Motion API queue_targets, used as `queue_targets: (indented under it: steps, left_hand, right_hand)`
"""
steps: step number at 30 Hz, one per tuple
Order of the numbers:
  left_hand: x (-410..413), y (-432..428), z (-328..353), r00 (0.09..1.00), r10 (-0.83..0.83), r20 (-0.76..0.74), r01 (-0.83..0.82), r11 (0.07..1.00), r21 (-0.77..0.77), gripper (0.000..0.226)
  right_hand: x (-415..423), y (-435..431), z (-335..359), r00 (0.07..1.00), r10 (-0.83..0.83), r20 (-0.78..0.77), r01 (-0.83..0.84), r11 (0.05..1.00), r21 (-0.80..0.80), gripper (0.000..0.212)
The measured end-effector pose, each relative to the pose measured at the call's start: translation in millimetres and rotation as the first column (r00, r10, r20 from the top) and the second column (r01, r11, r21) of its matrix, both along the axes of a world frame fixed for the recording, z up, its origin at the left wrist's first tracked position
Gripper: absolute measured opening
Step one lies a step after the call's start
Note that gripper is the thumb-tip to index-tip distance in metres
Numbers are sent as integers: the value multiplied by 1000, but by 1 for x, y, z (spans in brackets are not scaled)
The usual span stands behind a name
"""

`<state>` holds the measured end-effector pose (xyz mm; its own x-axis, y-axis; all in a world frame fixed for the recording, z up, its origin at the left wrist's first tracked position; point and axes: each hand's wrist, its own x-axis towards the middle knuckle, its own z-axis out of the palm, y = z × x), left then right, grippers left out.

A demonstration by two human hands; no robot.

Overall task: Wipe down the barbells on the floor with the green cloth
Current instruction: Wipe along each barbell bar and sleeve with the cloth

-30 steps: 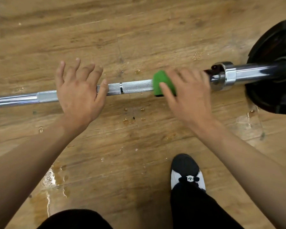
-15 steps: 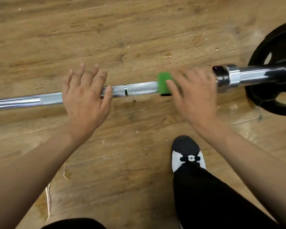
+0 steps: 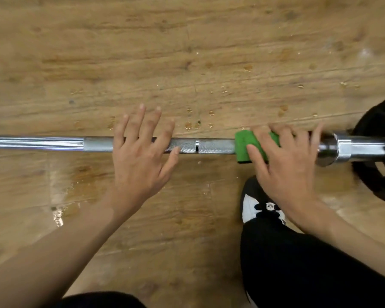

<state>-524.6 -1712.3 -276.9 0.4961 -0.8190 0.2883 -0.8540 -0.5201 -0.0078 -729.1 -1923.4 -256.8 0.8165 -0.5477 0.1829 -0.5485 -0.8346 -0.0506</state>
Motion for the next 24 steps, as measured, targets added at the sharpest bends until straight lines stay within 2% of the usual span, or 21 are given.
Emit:
queue_targets:
  steps: [2, 5, 9, 12, 14, 17, 20, 21, 24]
  left_hand:
    - [-8, 6, -2, 1000, -1, 12, 1, 1000, -17, 55]
    - [-15, 11, -4, 1000, -14, 26, 15, 999, -46, 53]
    - [-16, 11, -4, 999, -21, 29, 22, 999, -40, 52]
    - [-11, 11, -1, 1000, -30, 3, 30, 1000, 0, 54]
    - [-6, 9, 1, 999, -43, -25, 44, 998, 37, 57]
    - [-2, 4, 4, 998, -39, -45, 42, 997, 60, 60]
    - [2, -3, 5, 999, -29, -39, 32, 997, 66, 59]
    - [4, -5, 6, 999, -24, -45, 28, 997, 74, 59]
    - [9, -11, 9, 998, -17, -58, 23, 993, 113, 60]
  right_hand:
    - [-27, -6, -2, 997, -72, 20, 72, 997, -1, 49]
    - [-12, 10, -4, 990, -110, 93, 111, 994, -14, 43]
    - [39, 46, -1, 991, 126, 50, -126, 992, 2, 39]
    - [43, 40, 1, 964, 261, 52, -262, 965, 4, 37]
    - [21, 21, -2, 974, 208, 87, -210, 978, 14, 38]
    - [-12, -7, -4, 994, 41, 97, -41, 999, 0, 37]
    - [11, 0, -4, 986, -109, 128, 114, 993, -37, 34]
    - [28, 8, -4, 985, -99, 138, 106, 993, -43, 34]
    - [74, 34, -8, 985, 57, 161, -52, 998, -38, 34]
